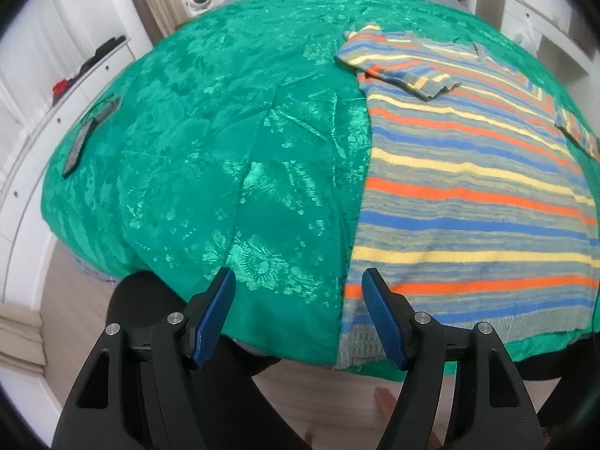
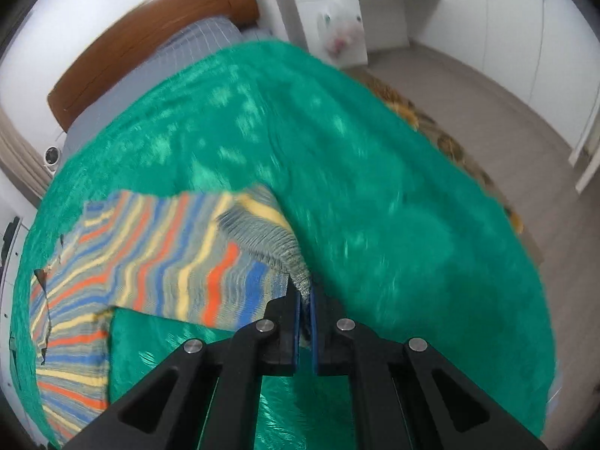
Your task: Fold small clothes
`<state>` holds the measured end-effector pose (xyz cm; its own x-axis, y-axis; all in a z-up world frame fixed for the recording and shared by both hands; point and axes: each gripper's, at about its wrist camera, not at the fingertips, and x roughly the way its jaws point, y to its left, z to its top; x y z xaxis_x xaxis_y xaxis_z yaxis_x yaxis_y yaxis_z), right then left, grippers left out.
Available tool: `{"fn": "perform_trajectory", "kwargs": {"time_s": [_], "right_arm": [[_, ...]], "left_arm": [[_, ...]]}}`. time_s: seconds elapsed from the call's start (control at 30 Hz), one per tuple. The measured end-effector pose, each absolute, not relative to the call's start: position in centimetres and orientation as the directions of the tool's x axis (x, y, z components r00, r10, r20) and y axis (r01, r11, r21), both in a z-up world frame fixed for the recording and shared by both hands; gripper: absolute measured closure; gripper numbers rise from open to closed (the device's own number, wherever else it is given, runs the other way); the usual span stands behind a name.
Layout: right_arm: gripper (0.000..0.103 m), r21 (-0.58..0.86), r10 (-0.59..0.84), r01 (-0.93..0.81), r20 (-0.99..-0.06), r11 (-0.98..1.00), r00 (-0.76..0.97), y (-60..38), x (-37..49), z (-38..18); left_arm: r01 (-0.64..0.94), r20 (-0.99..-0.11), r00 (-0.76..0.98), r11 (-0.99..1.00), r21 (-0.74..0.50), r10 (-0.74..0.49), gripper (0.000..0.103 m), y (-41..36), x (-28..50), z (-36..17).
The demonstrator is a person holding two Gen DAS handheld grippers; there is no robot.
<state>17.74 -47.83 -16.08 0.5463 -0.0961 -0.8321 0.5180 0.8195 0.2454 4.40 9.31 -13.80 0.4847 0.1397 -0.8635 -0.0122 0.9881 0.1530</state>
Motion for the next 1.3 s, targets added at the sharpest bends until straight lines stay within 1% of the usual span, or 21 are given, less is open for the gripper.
{"fn": "perform_trajectory", "kwargs": {"time_s": [0.1,0.2,0.33,0.37,0.4,0.43,0.47,0.5,0.53,0.63,0.67,0.73,0.8,0.87,1.0,1.03,1.07,1.17,1.23,1.3], "right_arm": [[0.100,0.291,-0.077,0.553,-0.833,0.781,0.548,-48.6,16.7,-17.8],[0.100,0.309,-0.071,0.551,-0.824,0.776,0.562,-48.8,16.4,-18.3],[0.098,0.276,-0.081,0.533,-0.830,0.800,0.552,-48.5,15.9,-17.5],[0.095,0.256,-0.098,0.527,-0.828,0.810,0.553,-48.3,15.7,-17.2],[0.089,0.234,-0.116,0.524,-0.826,0.819,0.551,-47.9,15.3,-17.0],[0.082,0.206,-0.139,0.519,-0.824,0.830,0.549,-47.6,14.7,-16.7],[0.077,0.192,-0.150,0.514,-0.821,0.836,0.551,-47.4,14.2,-16.5],[0.067,0.175,-0.166,0.511,-0.817,0.841,0.552,-47.1,13.7,-16.4],[0.059,0.151,-0.190,0.511,-0.811,0.846,0.553,-46.7,12.9,-16.1],[0.051,0.101,-0.250,0.507,-0.778,0.856,0.577,-44.4,10.0,-14.9],[0.049,0.098,-0.254,0.499,-0.768,0.861,0.588,-43.5,9.1,-14.7],[0.042,0.091,-0.254,0.473,-0.747,0.876,0.614,-41.1,7.2,-14.3],[0.038,0.096,-0.246,0.454,-0.733,0.886,0.634,-39.2,5.8,-14.2],[0.037,0.105,-0.231,0.437,-0.727,0.893,0.647,-37.6,4.5,-14.3],[0.037,0.154,-0.195,0.436,-0.730,0.887,0.655,-35.3,2.9,-15.0],[0.037,0.170,-0.186,0.437,-0.728,0.883,0.660,-34.8,2.6,-15.0],[0.037,0.180,-0.185,0.438,-0.721,0.881,0.667,-34.4,2.3,-15.0],[0.033,0.196,-0.181,0.428,-0.698,0.882,0.693,-33.2,1.8,-14.5],[0.032,0.181,-0.183,0.414,-0.693,0.892,0.698,-32.3,1.8,-14.4],[0.032,0.173,-0.183,0.407,-0.692,0.897,0.698,-31.9,1.9,-14.5]], "left_arm": [[-0.027,-0.861,0.486,0.987,0.158,0.152,0.031,9.7,4.0,-13.4],[-0.035,-0.859,0.489,0.987,0.157,0.154,0.031,10.2,3.7,-13.2],[-0.032,-0.864,0.482,0.988,0.150,0.146,0.030,10.3,3.7,-13.5],[-0.033,-0.864,0.481,0.988,0.150,0.147,0.026,10.3,3.7,-13.5],[-0.035,-0.863,0.483,0.988,0.151,0.149,0.020,10.3,3.7,-13.6],[-0.038,-0.859,0.488,0.987,0.155,0.154,0.018,10.2,3.6,-13.6],[-0.039,-0.854,0.496,0.987,0.158,0.157,0.015,10.2,3.7,-13.6],[-0.038,-0.852,0.500,0.986,0.160,0.157,0.014,10.1,3.7,-13.6],[-0.036,-0.849,0.505,0.987,0.160,0.156,0.013,10.0,3.7,-13.6],[-0.019,-0.841,0.525,0.990,0.142,0.131,0.010,10.0,4.2,-13.8],[-0.015,-0.831,0.542,0.990,0.138,0.123,0.008,10.0,4.6,-13.8],[-0.016,-0.808,0.576,0.990,0.138,0.122,0.005,10.3,5.6,-13.9],[-0.029,-0.797,0.590,0.990,0.139,0.129,0.004,10.9,6.9,-14.2],[-0.050,-0.803,0.579,0.989,0.137,0.140,0.004,12.1,9.0,-15.2],[-0.067,-0.846,0.512,0.989,0.134,0.150,0.004,13.8,11.9,-17.8],[-0.063,-0.866,0.482,0.991,0.118,0.134,0.004,14.2,12.5,-18.6],[-0.067,-0.877,0.467,0.993,0.092,0.113,0.002,14.5,12.8,-19.0],[-0.124,-0.885,0.460,0.992,0.014,0.070,0.000,15.5,12.7,-19.4],[-0.119,-0.877,0.478,0.993,-0.005,0.053,0.000,15.7,12.4,-19.6],[-0.097,-0.863,0.502,0.995,0.003,0.051,0.000,15.5,11.8,-19.7]]}}
